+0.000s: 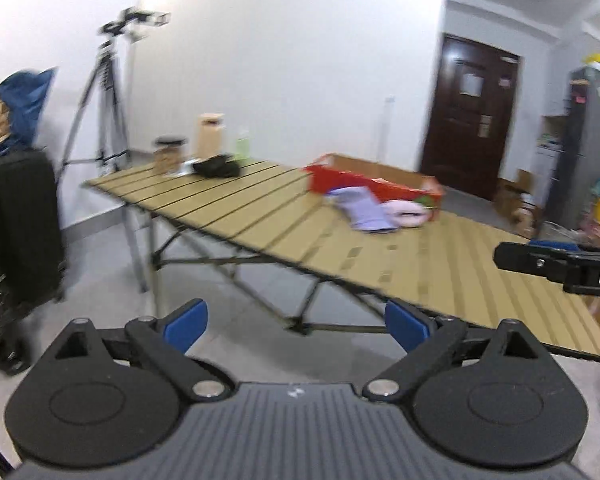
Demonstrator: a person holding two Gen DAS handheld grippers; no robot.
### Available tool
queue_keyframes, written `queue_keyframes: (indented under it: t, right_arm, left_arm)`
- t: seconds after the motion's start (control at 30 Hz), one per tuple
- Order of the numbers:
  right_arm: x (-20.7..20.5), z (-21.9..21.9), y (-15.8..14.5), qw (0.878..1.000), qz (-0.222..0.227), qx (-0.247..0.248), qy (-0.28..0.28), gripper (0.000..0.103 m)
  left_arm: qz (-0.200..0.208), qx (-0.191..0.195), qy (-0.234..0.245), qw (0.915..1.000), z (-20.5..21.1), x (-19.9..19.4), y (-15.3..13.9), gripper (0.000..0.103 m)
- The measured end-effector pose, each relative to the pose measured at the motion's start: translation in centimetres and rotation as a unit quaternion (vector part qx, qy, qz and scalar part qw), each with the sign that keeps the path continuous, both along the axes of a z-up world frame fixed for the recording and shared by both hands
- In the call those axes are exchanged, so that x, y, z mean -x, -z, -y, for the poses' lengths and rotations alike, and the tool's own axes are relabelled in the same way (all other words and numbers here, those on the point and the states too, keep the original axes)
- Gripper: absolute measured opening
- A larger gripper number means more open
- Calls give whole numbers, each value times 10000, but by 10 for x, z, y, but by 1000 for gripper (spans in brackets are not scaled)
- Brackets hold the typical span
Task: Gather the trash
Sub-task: 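Move both grippers back toward the purple cloth on the table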
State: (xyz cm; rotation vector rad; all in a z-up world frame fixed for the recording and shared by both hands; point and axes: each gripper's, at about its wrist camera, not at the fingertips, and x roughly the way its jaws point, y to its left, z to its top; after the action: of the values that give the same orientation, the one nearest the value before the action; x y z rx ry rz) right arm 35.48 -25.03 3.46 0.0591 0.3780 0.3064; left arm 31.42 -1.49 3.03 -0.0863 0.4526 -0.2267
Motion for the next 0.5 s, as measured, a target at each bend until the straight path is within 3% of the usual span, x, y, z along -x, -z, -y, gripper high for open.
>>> queue_keyframes:
  t: [0.1,0.2,0.27,0.37,0.5]
  right_arm:
    - [11,36,4,9991,-6,-186,377,84]
    - [-7,51,9,9987,-11,-225,456,84]
    - [-36,57,17,9986,-133,-254,434,77]
    - [-88,63,27,9973,-476,-318,469,62]
    - [-182,70,39,9950,-809,-386,440,62]
  left_arm:
    - [152,-46,272,9995,26,-15,1,97]
    - [250,-134,418,9987,47,-51,3,97]
    - [255,-274,540,9978,59,-92,5,95]
    - [179,-366,597,9974,72,-165,6,82]
    - [105,-447,777,9959,95,-269,18,66]
